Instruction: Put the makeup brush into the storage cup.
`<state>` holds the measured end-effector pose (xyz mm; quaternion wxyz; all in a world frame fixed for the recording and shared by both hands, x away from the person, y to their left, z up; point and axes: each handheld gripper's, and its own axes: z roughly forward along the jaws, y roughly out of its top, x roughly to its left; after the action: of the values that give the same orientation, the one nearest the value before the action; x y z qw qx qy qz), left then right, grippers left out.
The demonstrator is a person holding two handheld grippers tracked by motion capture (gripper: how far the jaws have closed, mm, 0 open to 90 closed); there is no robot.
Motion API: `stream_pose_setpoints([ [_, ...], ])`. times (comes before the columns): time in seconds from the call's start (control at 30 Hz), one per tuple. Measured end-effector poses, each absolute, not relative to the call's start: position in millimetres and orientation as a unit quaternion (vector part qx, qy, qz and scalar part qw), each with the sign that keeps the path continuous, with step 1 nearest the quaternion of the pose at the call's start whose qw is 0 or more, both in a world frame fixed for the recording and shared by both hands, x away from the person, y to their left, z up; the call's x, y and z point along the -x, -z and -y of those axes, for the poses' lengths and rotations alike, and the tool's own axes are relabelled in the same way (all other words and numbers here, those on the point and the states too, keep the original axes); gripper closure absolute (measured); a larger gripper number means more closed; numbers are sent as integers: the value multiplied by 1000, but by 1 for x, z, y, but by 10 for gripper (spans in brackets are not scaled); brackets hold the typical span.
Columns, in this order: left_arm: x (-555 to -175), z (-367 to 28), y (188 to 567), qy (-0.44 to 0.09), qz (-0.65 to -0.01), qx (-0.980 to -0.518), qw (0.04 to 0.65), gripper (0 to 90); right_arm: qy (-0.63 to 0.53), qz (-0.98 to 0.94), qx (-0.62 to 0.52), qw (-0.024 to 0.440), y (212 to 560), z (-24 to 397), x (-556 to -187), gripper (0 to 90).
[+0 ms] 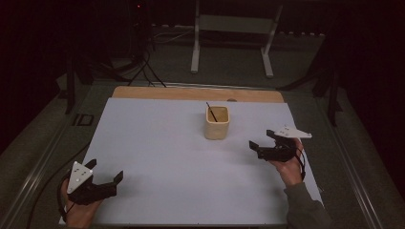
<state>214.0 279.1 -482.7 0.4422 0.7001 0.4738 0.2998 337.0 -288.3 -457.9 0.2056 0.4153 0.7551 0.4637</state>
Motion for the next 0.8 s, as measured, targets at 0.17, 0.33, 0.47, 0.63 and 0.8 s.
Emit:
stream_pose_setpoints([
  [0.17, -214, -279, 483, -300, -474, -700, 443, 14, -463, -756, -415, 203, 467, 295, -325, 100],
  [0.33, -214, -279, 483, -299, -473, -700, 443, 14, -465, -753, -420, 203, 475, 302, -315, 101],
  [0.47, -214, -279, 482, -300, -473, -700, 443, 14, -467, -753, -416, 202, 477, 305, -308, 101],
  [0.63, -214, -279, 482, -300, -472, -701, 443, 14, -471, -753, -414, 202, 478, 308, -299, 101],
  [0.8, -213, -279, 482, -300, -473, -700, 444, 14, -475, -752, -411, 200, 478, 312, -293, 101],
])
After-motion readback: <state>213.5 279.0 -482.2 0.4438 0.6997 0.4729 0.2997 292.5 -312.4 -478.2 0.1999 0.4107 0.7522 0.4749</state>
